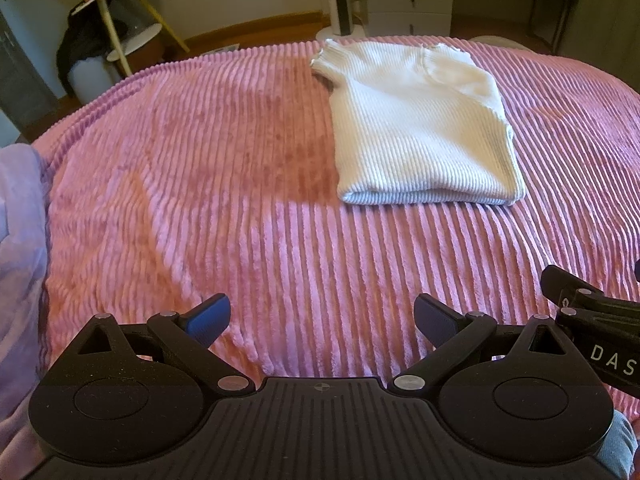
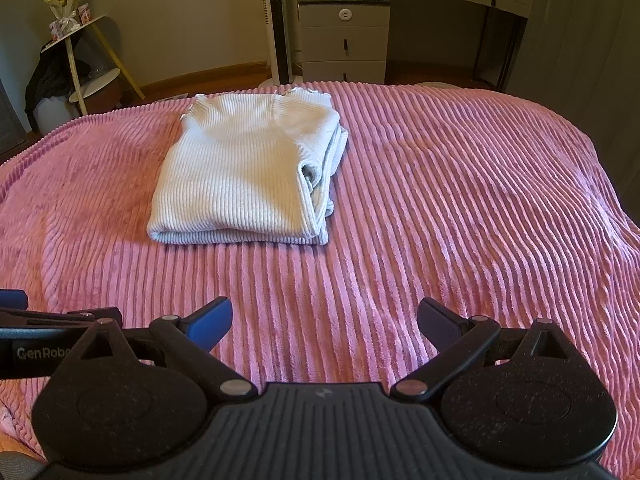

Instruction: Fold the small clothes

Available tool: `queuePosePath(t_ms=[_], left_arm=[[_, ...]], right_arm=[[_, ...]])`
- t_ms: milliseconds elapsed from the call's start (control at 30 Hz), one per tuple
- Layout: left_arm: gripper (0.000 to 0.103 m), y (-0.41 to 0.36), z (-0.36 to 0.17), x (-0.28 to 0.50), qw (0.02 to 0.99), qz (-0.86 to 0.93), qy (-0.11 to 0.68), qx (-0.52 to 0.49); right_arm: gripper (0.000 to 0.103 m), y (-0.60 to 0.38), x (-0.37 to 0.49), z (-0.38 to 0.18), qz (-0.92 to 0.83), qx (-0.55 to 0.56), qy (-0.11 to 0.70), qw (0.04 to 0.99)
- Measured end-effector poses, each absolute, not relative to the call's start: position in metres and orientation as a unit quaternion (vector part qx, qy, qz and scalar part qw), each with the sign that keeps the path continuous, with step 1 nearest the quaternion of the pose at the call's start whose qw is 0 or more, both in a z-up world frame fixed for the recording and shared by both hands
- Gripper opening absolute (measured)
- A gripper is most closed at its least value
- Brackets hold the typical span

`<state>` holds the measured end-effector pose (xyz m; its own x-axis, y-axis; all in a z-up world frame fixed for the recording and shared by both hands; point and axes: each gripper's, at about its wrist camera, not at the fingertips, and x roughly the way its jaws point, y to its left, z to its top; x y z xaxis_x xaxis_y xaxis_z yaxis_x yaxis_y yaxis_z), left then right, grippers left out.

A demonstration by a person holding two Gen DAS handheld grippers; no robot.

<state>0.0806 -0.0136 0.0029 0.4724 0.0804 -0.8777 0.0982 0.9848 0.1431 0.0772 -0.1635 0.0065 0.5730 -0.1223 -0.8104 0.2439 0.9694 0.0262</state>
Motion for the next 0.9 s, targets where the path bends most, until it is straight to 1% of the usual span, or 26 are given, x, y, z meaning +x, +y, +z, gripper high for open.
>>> queuePosePath(t_ms=[267, 433, 900], left_arm=[[0.101, -0.0149, 0.0043, 0.0783, 0.863, -0.004, 0.495, 0.106], [0.102, -0.0135, 0.0029, 0.0790, 0.861, -0.008, 0.500, 0.096], [0.102, -0.0177, -0.0029, 0.0735, 0.857, -0.010, 0.503, 0.114]], right_arm=[[0.099, -0.1627, 0.0774, 0.0074, -0.101, 0.066, 0.451, 0.884], [0.099, -0.1637, 0.0777, 0.0073, -0.100, 0.068, 0.452, 0.884], [0.099, -0.1635, 0.0772, 0.0025, -0.103, 0.055, 0.459, 0.881]])
